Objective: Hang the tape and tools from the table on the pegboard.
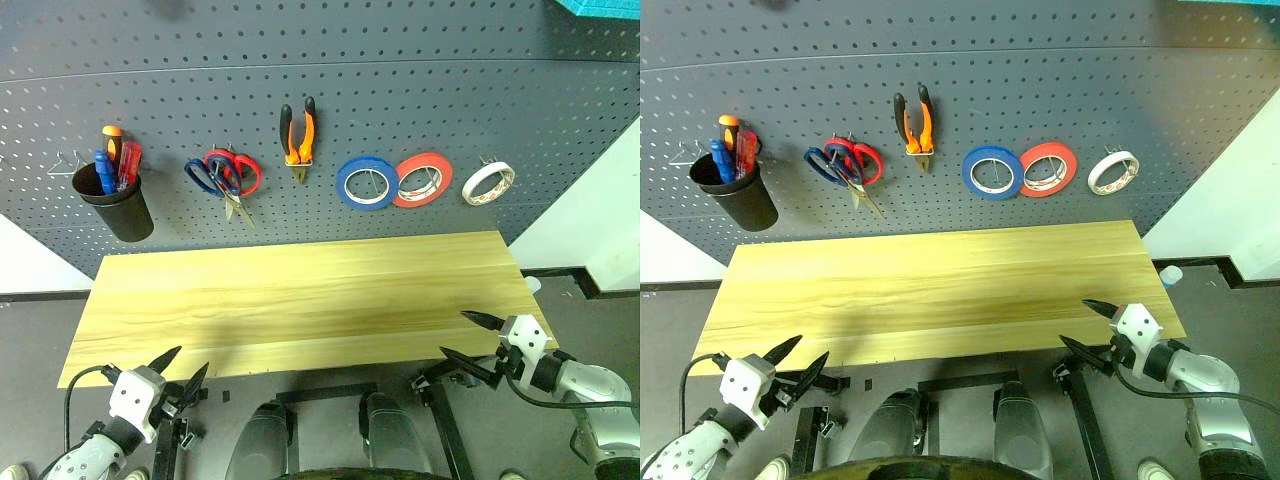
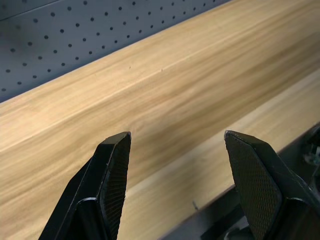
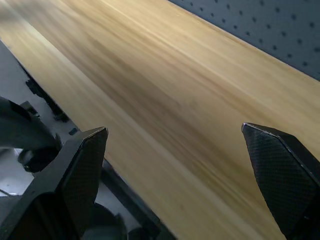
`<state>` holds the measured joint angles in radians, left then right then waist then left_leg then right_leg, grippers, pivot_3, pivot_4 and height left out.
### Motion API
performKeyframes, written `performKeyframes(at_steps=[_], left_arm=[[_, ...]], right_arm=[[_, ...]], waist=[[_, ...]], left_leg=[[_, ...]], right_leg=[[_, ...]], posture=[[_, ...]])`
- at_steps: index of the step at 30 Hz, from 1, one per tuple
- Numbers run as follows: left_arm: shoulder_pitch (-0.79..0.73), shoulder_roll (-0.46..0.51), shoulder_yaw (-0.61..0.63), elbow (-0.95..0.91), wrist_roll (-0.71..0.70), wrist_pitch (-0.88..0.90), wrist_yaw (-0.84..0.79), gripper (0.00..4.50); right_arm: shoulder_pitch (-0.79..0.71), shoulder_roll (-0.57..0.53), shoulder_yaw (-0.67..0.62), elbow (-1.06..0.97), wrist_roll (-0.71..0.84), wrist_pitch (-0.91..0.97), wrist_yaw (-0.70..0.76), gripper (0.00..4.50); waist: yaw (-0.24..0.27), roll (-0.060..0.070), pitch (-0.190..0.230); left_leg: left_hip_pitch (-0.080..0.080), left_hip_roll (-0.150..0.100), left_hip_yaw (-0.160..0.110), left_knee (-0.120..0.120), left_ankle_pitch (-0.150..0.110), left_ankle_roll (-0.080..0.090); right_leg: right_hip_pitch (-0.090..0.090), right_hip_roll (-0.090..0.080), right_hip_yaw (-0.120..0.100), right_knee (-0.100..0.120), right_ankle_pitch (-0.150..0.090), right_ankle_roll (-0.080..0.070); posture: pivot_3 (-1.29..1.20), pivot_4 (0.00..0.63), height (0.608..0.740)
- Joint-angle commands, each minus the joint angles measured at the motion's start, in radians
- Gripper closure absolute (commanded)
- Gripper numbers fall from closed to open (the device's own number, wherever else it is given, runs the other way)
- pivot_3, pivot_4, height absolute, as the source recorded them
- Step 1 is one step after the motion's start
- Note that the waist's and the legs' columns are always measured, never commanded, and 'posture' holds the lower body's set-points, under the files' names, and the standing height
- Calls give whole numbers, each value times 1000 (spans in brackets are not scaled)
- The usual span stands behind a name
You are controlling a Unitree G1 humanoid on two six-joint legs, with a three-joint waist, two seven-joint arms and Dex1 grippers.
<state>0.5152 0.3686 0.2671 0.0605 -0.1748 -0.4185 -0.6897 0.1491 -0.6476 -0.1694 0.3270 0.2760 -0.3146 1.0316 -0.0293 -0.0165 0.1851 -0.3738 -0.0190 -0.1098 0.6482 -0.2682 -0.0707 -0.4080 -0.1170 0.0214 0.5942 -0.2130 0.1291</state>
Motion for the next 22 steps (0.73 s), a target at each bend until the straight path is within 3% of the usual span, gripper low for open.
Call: performKeyframes(at_steps=[1, 6, 10, 22], left_arm=[[-16, -7, -13, 16, 14, -52, 29, 1387], [-48, -15, -35, 61, 15, -72, 52, 1387], [-60, -24, -59, 101, 6, -81, 51, 1387], [-98, -17, -90, 196, 3, -134, 40, 1387]], right_arm=[[-26, 14, -20, 49, -12, -48, -35, 0], [-46, 46, -14, 108, -19, -72, -70, 0], [-36, 71, -8, 89, -19, -67, -95, 0], [-16, 76, 18, -78, -22, 39, -144, 0]], waist=[[-9, 0, -1], [-13, 1, -4], [-15, 9, -13], [-16, 11, -31]], left_leg=[[0, 0, 0, 0, 0, 0], [1, 0, 0, -1, 0, 4], [1, 0, 0, -2, 0, 5], [1, 0, 0, 0, -1, 5]], right_leg=[[0, 0, 0, -1, 0, 0], [1, 0, 0, 1, 0, 0], [0, 0, 0, 2, 0, 0], [1, 0, 0, 2, 0, 0]], posture=[[-44, 115, 733], [-59, 106, 733], [-74, 98, 733], [-84, 83, 733]])
